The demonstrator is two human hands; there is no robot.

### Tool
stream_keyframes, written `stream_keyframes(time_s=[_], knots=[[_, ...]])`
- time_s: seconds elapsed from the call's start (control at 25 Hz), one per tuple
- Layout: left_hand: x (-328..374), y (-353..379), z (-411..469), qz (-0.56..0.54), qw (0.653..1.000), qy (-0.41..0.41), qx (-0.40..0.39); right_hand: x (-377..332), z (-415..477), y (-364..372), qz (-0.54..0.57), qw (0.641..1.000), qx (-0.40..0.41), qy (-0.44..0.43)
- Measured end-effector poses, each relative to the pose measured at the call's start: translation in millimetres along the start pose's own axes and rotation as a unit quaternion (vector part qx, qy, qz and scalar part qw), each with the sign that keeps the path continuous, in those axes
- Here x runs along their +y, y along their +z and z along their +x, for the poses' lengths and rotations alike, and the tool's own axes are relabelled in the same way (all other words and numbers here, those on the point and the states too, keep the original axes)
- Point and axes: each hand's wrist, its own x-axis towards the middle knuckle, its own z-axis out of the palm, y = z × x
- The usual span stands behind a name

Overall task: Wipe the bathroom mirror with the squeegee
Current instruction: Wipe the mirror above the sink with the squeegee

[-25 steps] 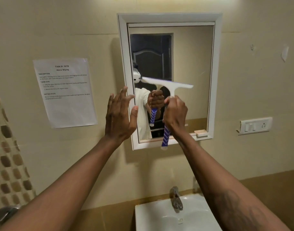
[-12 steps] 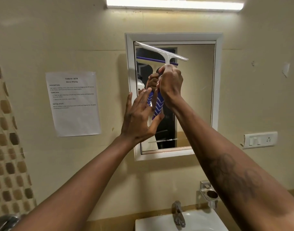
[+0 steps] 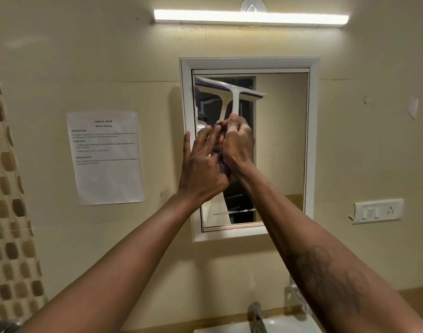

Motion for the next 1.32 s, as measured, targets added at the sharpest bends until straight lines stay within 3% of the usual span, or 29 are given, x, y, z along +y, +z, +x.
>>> stream_keyframes(time_s=[0.2,0.52,0.72,1.08,1.32], knots=[[-24,-13,9,-0.008,0.997,-0.030,0.076,-1,26,-9,-0.042,0.996,-0.005,-0.073],[-40,-13,34,0.025,0.986,-0.067,0.154,10,57,-11,-0.039,0.998,0.016,-0.053],[-41,-9,44,0.032,0.986,-0.058,0.155,14,67,-4,-0.037,0.998,0.012,-0.050],[-45,-4,50,0.031,0.986,-0.066,0.150,39,72,-2,-0.149,0.971,0.047,-0.183],[-44,5,38,0.042,0.988,-0.064,0.137,92,27,-18,-0.188,0.967,0.025,-0.170]])
